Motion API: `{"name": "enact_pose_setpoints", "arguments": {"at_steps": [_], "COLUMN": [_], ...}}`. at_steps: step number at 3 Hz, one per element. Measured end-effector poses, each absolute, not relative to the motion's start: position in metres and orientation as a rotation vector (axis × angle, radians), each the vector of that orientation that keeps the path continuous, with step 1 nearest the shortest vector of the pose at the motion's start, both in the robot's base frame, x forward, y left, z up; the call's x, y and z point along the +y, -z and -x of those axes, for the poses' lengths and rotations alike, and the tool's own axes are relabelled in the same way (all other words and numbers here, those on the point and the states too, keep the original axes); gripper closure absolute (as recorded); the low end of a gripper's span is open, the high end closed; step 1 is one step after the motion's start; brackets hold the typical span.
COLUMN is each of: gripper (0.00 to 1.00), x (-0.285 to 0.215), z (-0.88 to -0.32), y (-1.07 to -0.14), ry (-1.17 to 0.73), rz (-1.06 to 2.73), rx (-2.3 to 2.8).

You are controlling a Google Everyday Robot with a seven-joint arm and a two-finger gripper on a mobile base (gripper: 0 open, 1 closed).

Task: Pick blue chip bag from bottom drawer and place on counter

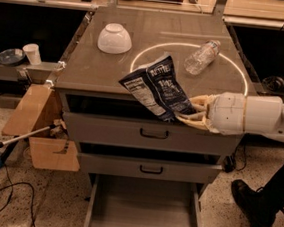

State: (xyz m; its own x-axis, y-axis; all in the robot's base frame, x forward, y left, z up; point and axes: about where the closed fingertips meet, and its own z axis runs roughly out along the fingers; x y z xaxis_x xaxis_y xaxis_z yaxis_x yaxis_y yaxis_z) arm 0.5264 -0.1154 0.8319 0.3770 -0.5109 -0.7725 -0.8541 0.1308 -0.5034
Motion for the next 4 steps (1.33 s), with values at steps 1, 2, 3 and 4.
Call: {"name": "enact_pose_setpoints", "arguments": {"at_steps": [1,2,3,4], "gripper": [1.0,1.0,1.0,1.0], "x": [-0.115,-0.114,-0.106,-0.095], "z": [-0.542,-0.562,-0.583,-0.603], "y": [-0.854,-0.87,-0.877,-0.871], "ry": [-0.338,-0.298,-0.288,-0.294], "rz": [1.533,1.542,1.539,1.538], "rx": [1.228,1.192,1.171,1.181]}}
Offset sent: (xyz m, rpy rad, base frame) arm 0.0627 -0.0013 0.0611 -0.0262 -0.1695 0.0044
